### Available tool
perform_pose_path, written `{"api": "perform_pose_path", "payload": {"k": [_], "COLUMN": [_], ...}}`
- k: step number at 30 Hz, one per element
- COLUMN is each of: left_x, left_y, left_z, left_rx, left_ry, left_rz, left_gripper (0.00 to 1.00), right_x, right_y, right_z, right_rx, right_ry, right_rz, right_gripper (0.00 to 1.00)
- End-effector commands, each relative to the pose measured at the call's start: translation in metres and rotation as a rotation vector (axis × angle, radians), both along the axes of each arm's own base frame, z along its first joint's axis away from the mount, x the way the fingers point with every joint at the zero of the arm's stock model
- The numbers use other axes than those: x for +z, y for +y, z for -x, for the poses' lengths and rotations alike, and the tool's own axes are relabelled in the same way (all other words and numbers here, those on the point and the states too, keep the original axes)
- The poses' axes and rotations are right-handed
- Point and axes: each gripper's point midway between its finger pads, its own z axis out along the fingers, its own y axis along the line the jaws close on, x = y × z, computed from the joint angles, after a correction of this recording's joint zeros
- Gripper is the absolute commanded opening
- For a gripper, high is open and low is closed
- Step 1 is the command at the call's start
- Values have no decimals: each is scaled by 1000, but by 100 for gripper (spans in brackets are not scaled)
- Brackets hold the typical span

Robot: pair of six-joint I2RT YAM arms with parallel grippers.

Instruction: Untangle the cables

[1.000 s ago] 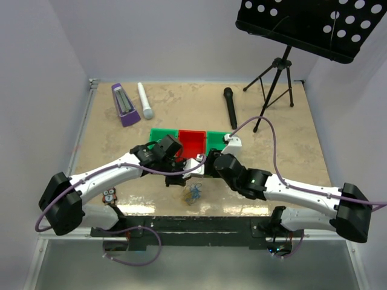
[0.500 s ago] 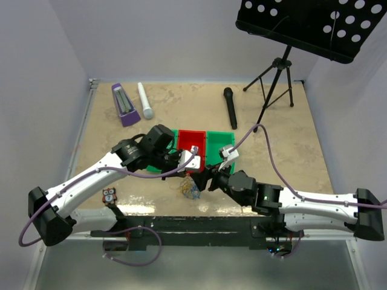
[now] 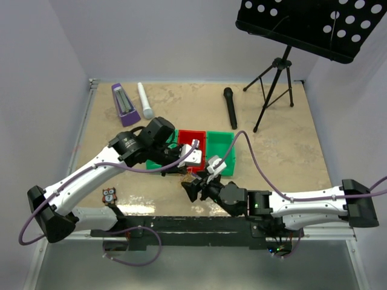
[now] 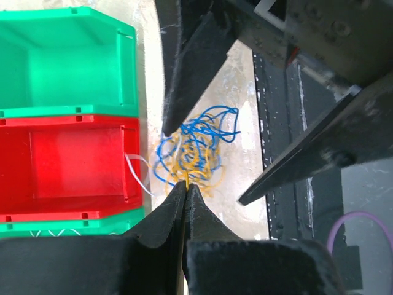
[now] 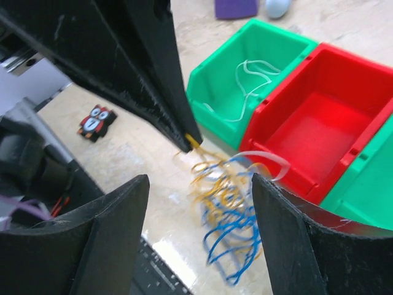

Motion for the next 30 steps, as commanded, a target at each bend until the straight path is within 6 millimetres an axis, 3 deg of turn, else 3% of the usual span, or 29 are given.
{"api": "perform_pose_path", "payload": {"k": [1, 7, 11, 18, 23, 27, 30], "left_x": [25, 50, 61, 85, 133, 166, 201], "left_y": [-7, -12, -12, -11, -19, -23, -21], "left_z": [9, 19, 24, 17, 9, 4, -7], "left_rx": [-63, -95, -106, -113, -92, -75, -30], "left_ry": [15, 58, 83, 23, -71, -127, -240], "left_rz": [38, 79, 87, 80, 188, 244, 308], "left_gripper": [0, 0, 0, 0, 0, 0, 0], "right_x": [46, 39, 28, -17, -64, -82, -93], "right_y": [8, 32, 41, 42, 43, 40, 35], "right_z": [-17, -19, -16, -3, 10, 16, 18], "right_rx": [-96, -91, -79, -27, 18, 28, 20], "right_ry": [-90, -108, -74, 39, 132, 178, 204], "right_rz": [-93, -69, -90, -76, -7, 5, 13], "right_gripper": [72, 69, 52, 50, 48, 48, 48]}}
